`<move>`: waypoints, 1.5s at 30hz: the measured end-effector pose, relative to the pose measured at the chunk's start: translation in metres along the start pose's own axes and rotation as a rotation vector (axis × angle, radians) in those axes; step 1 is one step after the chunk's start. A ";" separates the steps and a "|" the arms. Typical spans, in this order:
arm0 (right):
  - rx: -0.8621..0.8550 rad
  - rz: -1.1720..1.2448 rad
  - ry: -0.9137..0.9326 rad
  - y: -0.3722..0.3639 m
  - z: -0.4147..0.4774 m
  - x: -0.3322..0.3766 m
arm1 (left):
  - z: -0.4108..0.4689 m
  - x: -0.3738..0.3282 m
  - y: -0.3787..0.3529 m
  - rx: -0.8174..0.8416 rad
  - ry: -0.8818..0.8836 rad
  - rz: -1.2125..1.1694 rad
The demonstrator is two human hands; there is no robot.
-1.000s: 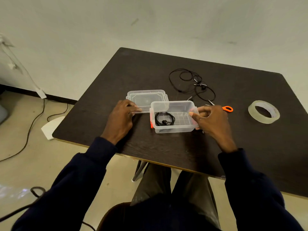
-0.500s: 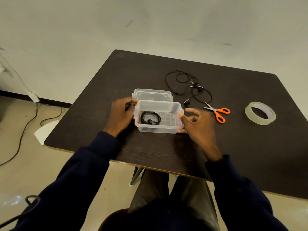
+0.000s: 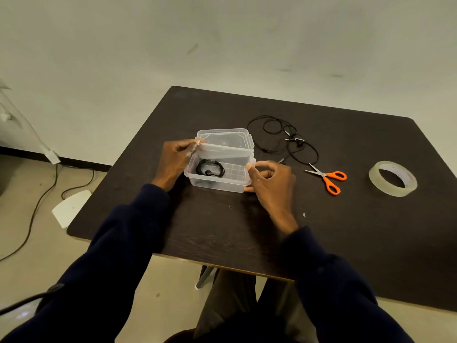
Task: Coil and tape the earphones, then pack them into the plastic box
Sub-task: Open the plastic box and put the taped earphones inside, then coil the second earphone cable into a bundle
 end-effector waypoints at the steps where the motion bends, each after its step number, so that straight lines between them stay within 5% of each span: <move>1: 0.001 0.014 0.000 -0.001 0.000 -0.001 | 0.001 0.001 0.000 -0.002 0.016 -0.024; 10: 0.035 0.119 0.041 -0.007 0.019 -0.008 | 0.012 -0.001 -0.004 -0.008 -0.012 -0.126; 19: -0.056 -0.040 0.023 0.038 0.075 -0.047 | 0.034 0.001 -0.011 0.063 -0.111 0.100; 26: -0.102 -0.279 0.158 0.070 0.128 -0.065 | 0.030 -0.027 -0.010 -0.121 -0.084 0.071; 29: -0.146 -0.405 0.216 0.073 0.153 -0.069 | 0.003 -0.072 -0.017 -0.259 -0.302 0.127; 31: -0.162 -0.497 0.250 0.072 0.165 -0.071 | -0.024 -0.091 -0.045 -0.147 -0.377 0.076; 36: -0.165 -0.721 0.230 0.066 0.182 -0.078 | -0.087 -0.089 -0.128 0.264 -0.238 0.003; 42: -0.061 -0.804 0.202 0.066 0.180 -0.081 | -0.105 -0.092 -0.151 0.285 -0.482 0.277; 45: -0.022 -0.759 0.208 0.069 0.178 -0.083 | -0.107 -0.081 -0.156 0.325 -0.402 0.313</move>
Point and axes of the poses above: each hand's wrist, its own z-axis towards the middle knuckle, its own y-axis out of the back of the hand, x = y × z, the point moved 5 cm from there along z, towards the middle knuckle, and after that the axes turned 12 degrees about -x, right-handed, at the moved point
